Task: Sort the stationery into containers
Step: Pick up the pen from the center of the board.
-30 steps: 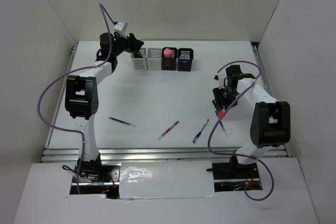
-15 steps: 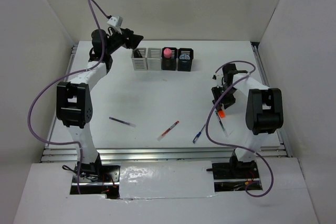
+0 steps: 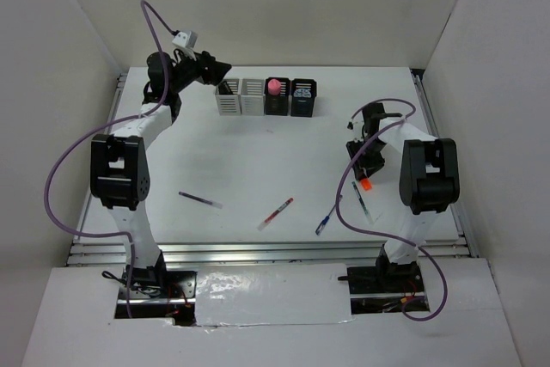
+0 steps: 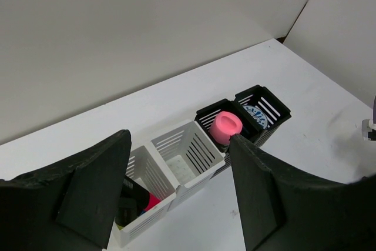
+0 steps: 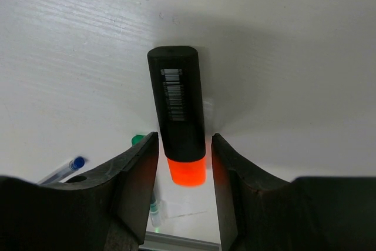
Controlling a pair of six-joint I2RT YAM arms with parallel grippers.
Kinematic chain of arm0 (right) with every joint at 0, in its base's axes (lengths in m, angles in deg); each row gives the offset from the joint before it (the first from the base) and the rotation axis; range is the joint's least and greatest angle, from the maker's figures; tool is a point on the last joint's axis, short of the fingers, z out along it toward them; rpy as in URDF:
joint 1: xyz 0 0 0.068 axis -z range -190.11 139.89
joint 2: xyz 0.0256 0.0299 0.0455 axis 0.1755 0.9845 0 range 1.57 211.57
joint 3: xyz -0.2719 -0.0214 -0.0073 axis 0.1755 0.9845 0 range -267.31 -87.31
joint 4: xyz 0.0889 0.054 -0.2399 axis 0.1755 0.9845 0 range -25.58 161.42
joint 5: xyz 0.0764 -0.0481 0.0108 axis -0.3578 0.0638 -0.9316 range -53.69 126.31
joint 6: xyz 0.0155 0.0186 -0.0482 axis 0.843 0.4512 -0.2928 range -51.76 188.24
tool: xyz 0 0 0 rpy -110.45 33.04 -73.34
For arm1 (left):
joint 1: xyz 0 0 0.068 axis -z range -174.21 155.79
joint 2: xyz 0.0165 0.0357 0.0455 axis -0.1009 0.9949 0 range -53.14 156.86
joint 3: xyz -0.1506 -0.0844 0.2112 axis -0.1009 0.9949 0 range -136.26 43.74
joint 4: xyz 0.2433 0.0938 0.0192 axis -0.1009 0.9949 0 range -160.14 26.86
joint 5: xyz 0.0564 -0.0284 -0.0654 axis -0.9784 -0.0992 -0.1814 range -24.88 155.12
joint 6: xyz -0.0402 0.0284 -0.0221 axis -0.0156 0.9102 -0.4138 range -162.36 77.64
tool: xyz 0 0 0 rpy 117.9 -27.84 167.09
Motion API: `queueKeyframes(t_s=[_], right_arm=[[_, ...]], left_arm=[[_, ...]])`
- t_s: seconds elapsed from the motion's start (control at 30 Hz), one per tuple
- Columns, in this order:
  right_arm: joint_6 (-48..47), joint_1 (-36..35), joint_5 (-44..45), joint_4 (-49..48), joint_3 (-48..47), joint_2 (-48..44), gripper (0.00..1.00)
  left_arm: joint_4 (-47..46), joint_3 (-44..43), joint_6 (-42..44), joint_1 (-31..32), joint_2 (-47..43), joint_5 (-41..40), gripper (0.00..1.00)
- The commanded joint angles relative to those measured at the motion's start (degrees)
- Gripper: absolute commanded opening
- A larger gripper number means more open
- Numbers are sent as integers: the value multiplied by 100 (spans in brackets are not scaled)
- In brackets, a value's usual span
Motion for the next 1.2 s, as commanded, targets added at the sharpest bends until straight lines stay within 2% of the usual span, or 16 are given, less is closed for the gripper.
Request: queueKeyframes(t_s=[0.0,0.23,0.4,0.57,0.87,0.9,0.93,1.0,1.07,1.17], right_arm=[[2,-20,23,23,-236,-35,48],[-103,-11,119,251,-157,62,47],[-59,-28,269,278,-139,158,50],[-15,-90,453,75,-86,141,39],[-50,-222,551,338,-218,457,39],[-50,-222,524,365,-244,492,31],[-59,-213,498,357,-279,501,19],[-51,-230,191,339,-358,327,9],[-51,-283,-421,392,-455,116,3],[89,-519,-1047,234,-622,-464,0]], left_arm=[[-386,18,-33,-24,-346,144,80],[-360,53,-77,-59,-469,179,81],[-264,114,-103,-59,-671,267,81],[-18,290,-112,-68,-1083,390,81],[721,632,-340,-24,-1742,549,81],[756,676,-349,-6,-1813,583,81],[878,781,-366,29,-1936,601,81],[975,922,-506,64,-2077,610,80],[950,1221,-691,117,-2279,671,80],[827,1538,-1121,266,-2482,838,81]])
